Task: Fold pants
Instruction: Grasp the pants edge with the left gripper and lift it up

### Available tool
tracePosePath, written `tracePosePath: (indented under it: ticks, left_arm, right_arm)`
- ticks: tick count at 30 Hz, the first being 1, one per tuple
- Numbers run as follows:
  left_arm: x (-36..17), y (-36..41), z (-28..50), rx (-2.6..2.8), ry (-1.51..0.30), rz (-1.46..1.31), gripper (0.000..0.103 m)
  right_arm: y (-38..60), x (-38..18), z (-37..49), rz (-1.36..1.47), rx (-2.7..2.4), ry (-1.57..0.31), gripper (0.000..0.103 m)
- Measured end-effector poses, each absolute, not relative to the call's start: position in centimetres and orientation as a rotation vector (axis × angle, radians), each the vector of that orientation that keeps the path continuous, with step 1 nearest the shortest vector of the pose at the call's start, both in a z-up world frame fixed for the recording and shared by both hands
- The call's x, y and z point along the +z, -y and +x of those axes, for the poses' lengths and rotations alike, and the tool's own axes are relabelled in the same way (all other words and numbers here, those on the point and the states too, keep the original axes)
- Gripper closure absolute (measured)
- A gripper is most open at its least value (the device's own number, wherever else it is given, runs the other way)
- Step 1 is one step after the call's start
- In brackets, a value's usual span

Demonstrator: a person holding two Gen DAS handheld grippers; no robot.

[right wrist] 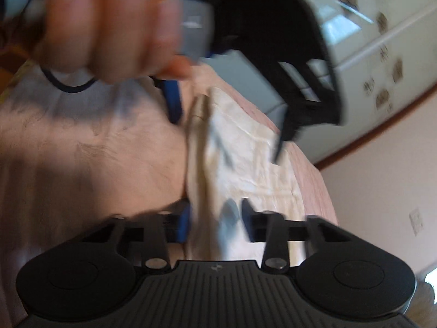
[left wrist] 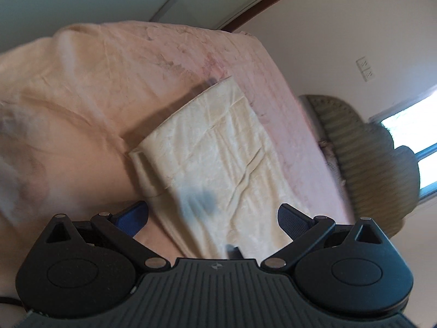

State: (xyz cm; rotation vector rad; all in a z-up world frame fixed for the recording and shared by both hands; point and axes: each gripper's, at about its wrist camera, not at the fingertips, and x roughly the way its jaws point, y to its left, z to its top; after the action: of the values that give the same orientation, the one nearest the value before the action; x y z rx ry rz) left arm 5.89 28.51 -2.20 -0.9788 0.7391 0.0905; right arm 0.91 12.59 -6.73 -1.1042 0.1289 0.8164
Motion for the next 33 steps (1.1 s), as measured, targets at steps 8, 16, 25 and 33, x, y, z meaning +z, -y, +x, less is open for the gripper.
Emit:
tracePosePath:
  ticks: [8, 16, 25, 33]
  left_arm:
    - [-2.4, -29.6, 9.5, 0.076, -0.715, -1.02, 0.004]
    - [-2.0, -29.8, 12.3, 0.108, -0.712, -0.897, 0.024]
    - [0.7, -26.7, 12.0, 0.177, -0.669, -0.626, 0.09]
    - [7.8, -17.0, 9.3, 0.085, -0.496, -0.327, 0.09]
  right_arm:
    - [-9.4, -0.6, 6.9, -0.614, 1.029, -0.438, 0.08]
    - [-7.8, 0.1, 15.9, -0.375, 0.909, -0.624, 0.079]
    - [-8.6, -1.0, 18.4, -0.334, 0.916, -0.647, 0.078]
    - [-5.8, 1.3, 18.8, -0.094, 0.967, -0.552, 0.078]
